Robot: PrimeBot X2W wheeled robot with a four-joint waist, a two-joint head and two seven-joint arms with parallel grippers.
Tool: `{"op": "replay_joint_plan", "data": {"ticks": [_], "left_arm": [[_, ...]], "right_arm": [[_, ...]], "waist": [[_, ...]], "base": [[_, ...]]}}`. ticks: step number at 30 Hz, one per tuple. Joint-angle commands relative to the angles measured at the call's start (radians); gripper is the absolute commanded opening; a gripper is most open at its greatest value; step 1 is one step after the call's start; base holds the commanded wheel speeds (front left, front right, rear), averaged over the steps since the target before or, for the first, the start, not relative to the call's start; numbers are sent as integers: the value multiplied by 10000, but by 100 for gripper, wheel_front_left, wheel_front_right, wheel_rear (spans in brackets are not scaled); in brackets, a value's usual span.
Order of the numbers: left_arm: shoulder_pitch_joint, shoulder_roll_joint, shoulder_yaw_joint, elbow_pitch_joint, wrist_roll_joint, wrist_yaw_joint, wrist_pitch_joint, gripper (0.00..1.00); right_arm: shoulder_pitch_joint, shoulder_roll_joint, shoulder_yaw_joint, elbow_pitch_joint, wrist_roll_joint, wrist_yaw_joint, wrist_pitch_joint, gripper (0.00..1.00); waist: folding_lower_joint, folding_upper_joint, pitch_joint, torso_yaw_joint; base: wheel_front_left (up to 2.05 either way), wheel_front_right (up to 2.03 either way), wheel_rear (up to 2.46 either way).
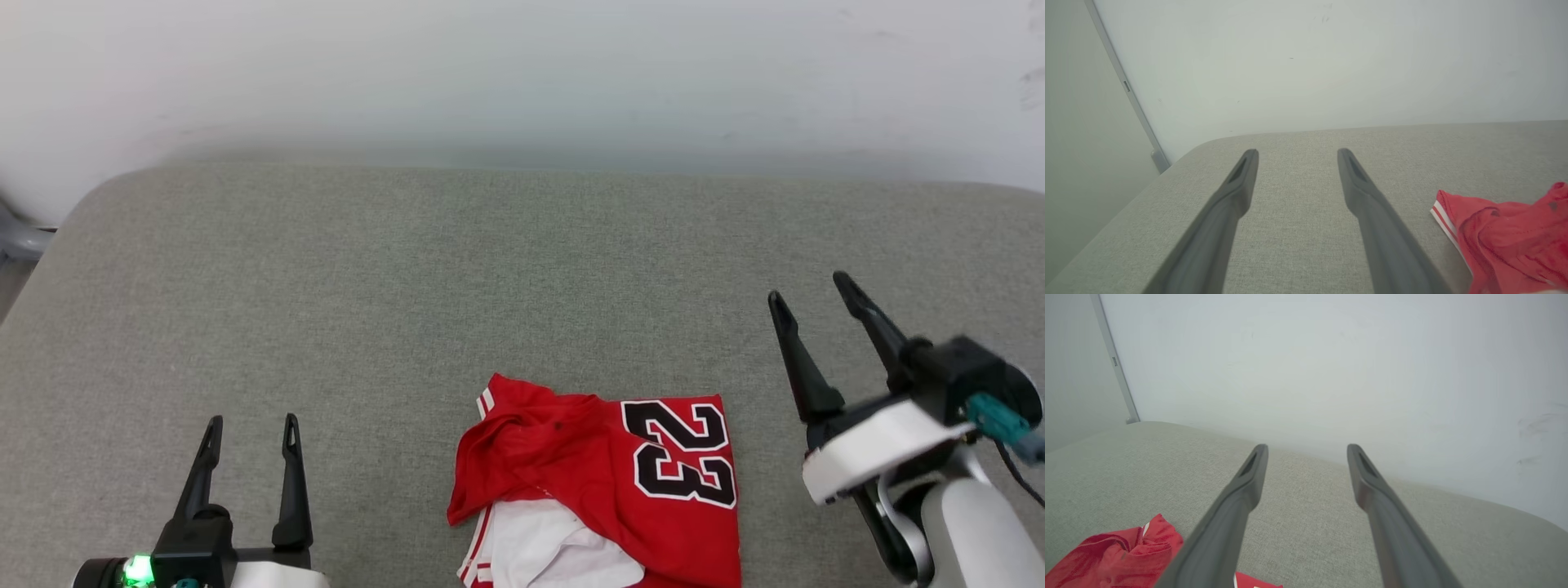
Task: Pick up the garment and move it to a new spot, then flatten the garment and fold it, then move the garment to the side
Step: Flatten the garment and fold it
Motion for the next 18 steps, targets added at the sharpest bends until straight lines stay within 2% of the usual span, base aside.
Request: {"op": "replay_joint_plan", "data": {"ticks": [1,9,13,18], "left_arm": [[141,34,-9,16,53,44,-26,100],[412,151,-140,92,115,90,-26,100],[540,179,-221,100,110,102,-26,100],[596,215,-342,127,76,66,-26,100]], "right_arm": [[181,90,-70,-86,-86,-8,-84,100],[2000,1268,-1567,-813,-772,-10,-673,100],[2700,1485,-1940,-1075,-685,-8,-808,100],[3217,1544,-1835,-1232,-304,-8,-835,100]], "waist": [[0,0,-52,-37],[0,0,-397,-145],[0,0,-473,-163],[0,0,-513,-188]], "base": [[0,0,0],[0,0,0],[0,0,0],[0,0,0]]}}
